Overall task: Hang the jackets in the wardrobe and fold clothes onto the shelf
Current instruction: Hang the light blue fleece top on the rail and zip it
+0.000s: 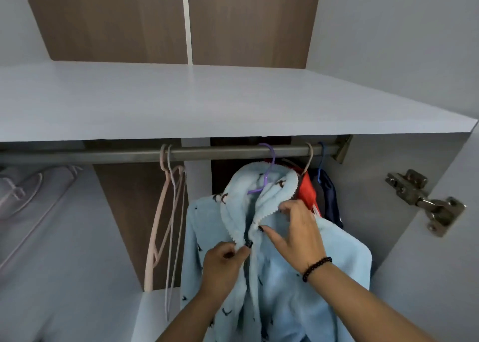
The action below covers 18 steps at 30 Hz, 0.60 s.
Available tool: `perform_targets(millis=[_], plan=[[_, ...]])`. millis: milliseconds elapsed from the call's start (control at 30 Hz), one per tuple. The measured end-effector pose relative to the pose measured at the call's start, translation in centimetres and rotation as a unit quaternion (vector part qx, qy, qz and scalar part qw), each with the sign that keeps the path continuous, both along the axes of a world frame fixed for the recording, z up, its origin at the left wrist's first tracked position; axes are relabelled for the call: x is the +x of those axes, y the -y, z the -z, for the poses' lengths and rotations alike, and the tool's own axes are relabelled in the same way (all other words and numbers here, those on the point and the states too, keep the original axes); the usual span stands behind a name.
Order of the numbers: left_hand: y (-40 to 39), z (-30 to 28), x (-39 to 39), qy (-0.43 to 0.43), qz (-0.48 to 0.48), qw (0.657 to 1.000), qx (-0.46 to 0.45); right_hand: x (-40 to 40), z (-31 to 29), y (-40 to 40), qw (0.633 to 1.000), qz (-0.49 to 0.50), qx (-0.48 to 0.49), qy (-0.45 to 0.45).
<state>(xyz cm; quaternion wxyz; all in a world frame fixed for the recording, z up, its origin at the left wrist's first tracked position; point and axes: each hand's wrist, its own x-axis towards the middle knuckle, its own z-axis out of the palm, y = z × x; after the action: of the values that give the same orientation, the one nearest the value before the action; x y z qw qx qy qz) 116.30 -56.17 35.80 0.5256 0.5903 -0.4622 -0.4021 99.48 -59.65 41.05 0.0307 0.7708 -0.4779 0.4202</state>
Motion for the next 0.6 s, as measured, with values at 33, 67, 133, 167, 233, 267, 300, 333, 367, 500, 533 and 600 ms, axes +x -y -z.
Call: perform_targets(millis=[33, 67, 133, 167, 233, 267, 300, 333, 367, 500, 533, 600], plan=[[-0.1, -0.1, 0.1, -0.005, -0.005, 1.000, -0.004, 0.7, 0.4, -0.3, 0.999, 0.004, 0.031, 0.021], [-0.2, -0.3, 0.2, -0.012, -0.008, 1.000, -0.009, 1.3, 1.0, -0.3, 0.997, 0.010, 0.071, 0.041], [-0.5, -0.8, 0.5, -0.028, -0.010, 0.999, -0.026, 2.4, 2.1, 0.0, 0.980, 0.007, 0.156, 0.125], [-0.6, -1.1, 0.6, -0.028, -0.011, 0.999, -0.034, 2.9, 2.4, 0.2, 0.962, 0.004, 0.197, 0.191], [-0.9, -1.5, 0.7, -0.030, -0.011, 0.999, -0.045, 3.9, 2.6, 0.7, 0.919, 0.006, 0.265, 0.292], [-1.0, -1.6, 0.8, -0.037, -0.010, 0.998, -0.050, 4.3, 2.6, 0.9, 0.904, 0.000, 0.287, 0.316], [-1.2, -1.8, 0.8, -0.048, -0.008, 0.997, -0.054, 4.7, 2.6, 0.9, 0.894, -0.012, 0.304, 0.328], [-1.4, -1.9, 0.9, -0.060, -0.003, 0.997, -0.055, 5.0, 2.6, 1.0, 0.888, -0.029, 0.315, 0.335], [-1.6, -2.1, 0.9, -0.071, 0.003, 0.996, -0.051, 5.1, 2.5, 0.9, 0.884, -0.050, 0.322, 0.337], [-2.4, -2.7, 1.2, -0.099, 0.000, 0.995, -0.033, 5.0, 2.6, 0.9, 0.871, -0.105, 0.327, 0.351], [-2.5, -2.8, 1.3, -0.098, -0.008, 0.995, -0.033, 5.0, 2.6, 0.9, 0.860, -0.113, 0.328, 0.375], [-2.5, -3.1, 1.5, -0.093, -0.016, 0.995, -0.037, 4.9, 2.5, 1.0, 0.840, -0.126, 0.327, 0.415]])
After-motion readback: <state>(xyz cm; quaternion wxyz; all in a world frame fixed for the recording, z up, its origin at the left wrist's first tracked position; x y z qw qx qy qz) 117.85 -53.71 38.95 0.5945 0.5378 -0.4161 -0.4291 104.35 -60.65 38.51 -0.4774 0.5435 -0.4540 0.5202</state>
